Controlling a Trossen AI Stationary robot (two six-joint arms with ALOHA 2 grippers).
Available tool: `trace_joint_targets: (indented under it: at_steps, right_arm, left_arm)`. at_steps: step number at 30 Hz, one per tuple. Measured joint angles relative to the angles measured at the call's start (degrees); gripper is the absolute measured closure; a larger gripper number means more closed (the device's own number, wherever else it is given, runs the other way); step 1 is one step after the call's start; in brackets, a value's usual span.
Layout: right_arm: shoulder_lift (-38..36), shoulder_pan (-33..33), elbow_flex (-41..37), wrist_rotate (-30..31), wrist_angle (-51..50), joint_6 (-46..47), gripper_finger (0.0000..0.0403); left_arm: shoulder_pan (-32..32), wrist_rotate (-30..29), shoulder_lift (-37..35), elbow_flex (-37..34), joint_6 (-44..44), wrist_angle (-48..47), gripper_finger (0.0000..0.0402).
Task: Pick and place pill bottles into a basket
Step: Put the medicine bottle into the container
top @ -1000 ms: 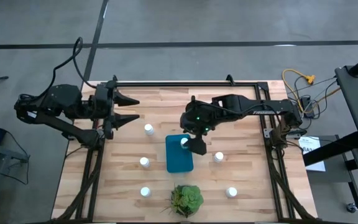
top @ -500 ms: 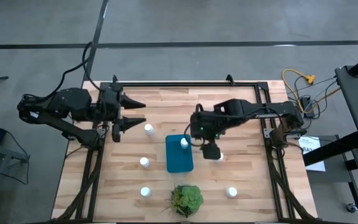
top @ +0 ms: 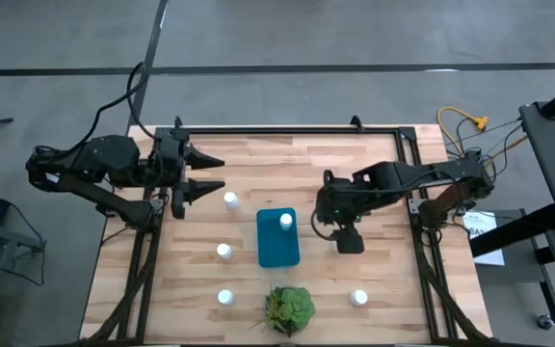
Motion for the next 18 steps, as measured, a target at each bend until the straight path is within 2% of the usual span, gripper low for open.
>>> trace_joint_targets:
  at_steps: [9,18]
  right_arm:
    - [-5.6,0.19,-14.3,-0.48,12.65,3.58,0.0145]
    - [-7.08,0.7,-26.02,-0.9,16.06,4.62,0.0138]
  left_arm:
    - [0.02,0.0,0.81,0.0,-0.05,-0.03,0.0171]
    - [-0.01,0.0,0.76,0.0,-0.15,0.04,0.0171]
